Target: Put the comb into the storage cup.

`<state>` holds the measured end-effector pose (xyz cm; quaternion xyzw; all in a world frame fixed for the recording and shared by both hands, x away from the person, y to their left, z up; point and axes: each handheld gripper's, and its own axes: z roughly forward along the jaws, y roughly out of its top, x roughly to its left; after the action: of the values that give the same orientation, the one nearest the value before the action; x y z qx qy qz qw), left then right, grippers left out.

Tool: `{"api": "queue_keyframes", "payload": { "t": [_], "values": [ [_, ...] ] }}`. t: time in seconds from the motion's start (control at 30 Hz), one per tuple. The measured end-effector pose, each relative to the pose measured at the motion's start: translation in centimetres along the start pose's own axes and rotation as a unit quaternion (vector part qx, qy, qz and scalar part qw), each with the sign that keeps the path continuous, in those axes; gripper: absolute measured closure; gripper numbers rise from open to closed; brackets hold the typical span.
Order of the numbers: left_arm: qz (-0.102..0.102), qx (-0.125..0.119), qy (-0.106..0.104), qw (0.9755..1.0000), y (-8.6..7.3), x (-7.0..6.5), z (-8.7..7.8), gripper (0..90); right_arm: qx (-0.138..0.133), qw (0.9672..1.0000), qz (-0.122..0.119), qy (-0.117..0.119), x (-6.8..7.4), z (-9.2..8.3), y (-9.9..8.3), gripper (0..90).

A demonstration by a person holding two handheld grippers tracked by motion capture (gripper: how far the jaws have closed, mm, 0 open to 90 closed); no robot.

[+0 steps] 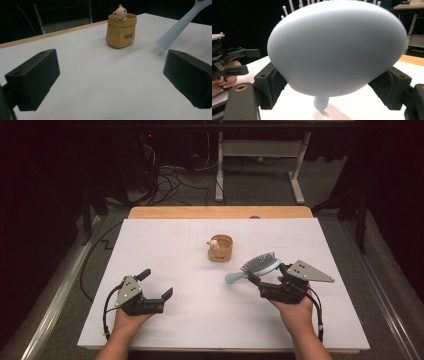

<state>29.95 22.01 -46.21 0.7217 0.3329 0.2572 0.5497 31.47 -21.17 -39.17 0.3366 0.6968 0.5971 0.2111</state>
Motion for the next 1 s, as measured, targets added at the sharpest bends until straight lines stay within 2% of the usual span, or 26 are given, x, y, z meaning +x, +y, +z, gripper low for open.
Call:
{"api": "queue_keyframes", "payload": {
  "t": [0.2, 0.3, 0.6, 1.0],
  "values": [
    [0.002, -0.002, 0.000, 1.0000, 0.0, -0.2, 0.1, 0.0, -0.001, 1.0000, 0.005, -0.004, -0.3, -0.1, -0.1, 20.7],
    [0.000, 0.006, 0.002, 1.0000, -0.1, -0.2, 0.2, 0.0, -0.002, 1.0000, 0.006, -0.006, -0.5, -0.2, -0.1, 20.7],
    [0.003, 0.001, 0.003, 1.0000, -0.1, -0.3, 0.1, 0.0, -0.005, 0.9999, 0.007, -0.010, -0.6, -0.2, 0.0, 20.7],
    [0.008, 0.005, 0.007, 0.9999, -0.1, -0.4, 0.2, 0.0, -0.019, 0.9997, 0.003, -0.012, -0.7, 0.1, 1.2, 20.7]
  ]
}}
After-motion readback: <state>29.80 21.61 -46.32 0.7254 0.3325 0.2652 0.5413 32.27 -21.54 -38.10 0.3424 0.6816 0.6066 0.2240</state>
